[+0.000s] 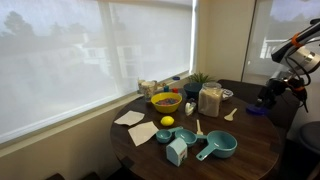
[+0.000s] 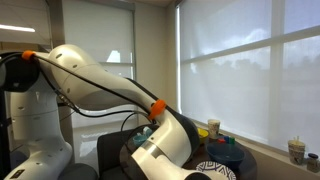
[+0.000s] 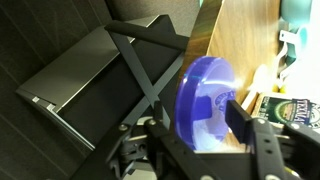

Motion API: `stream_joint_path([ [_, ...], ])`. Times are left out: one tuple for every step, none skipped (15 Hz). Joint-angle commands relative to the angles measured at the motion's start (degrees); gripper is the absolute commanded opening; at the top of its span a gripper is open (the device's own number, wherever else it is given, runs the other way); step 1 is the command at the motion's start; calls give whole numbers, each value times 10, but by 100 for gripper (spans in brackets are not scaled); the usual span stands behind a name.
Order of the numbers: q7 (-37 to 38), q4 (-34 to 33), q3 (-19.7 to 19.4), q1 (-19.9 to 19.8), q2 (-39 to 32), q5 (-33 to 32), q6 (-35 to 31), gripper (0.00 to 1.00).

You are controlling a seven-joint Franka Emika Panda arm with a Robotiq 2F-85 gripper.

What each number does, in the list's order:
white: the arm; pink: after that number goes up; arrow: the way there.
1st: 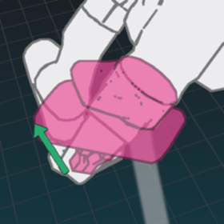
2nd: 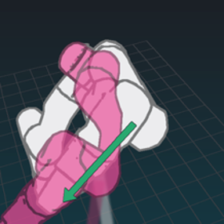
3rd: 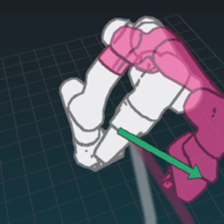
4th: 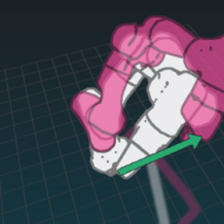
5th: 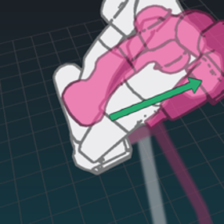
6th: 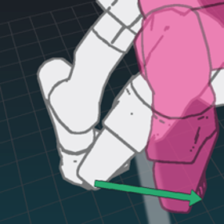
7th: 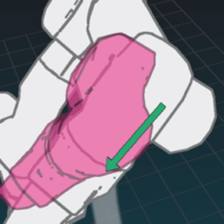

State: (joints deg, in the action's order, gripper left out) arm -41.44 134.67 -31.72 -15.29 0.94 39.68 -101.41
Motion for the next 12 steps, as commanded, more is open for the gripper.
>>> stream_joint_path([
  [-13, -27, 31, -36, -30, 19, 28, 36],
  [-11, -29, 37, -41, -31, 16, 29, 30],
  [-10, -33, 41, -45, -29, 14, 34, 22],
  [-9, -35, 44, -49, -26, 11, 39, 17],
  [-6, -37, 47, -52, -21, 6, 42, 15],
  [-4, -40, 50, -54, -17, 3, 46, 10],
  [-1, -43, 53, -55, -10, -2, 50, 4],
  [3, -45, 57, -55, -2, -8, 56, 1],
  [6, -48, 59, -53, 5, -11, 58, 0],
  [10, -50, 64, -51, 13, -15, 60, 0],
  [14, -50, 69, -48, 22, -21, 55, 0],
  [19, -50, 75, -44, 28, -32, 47, 1],
])
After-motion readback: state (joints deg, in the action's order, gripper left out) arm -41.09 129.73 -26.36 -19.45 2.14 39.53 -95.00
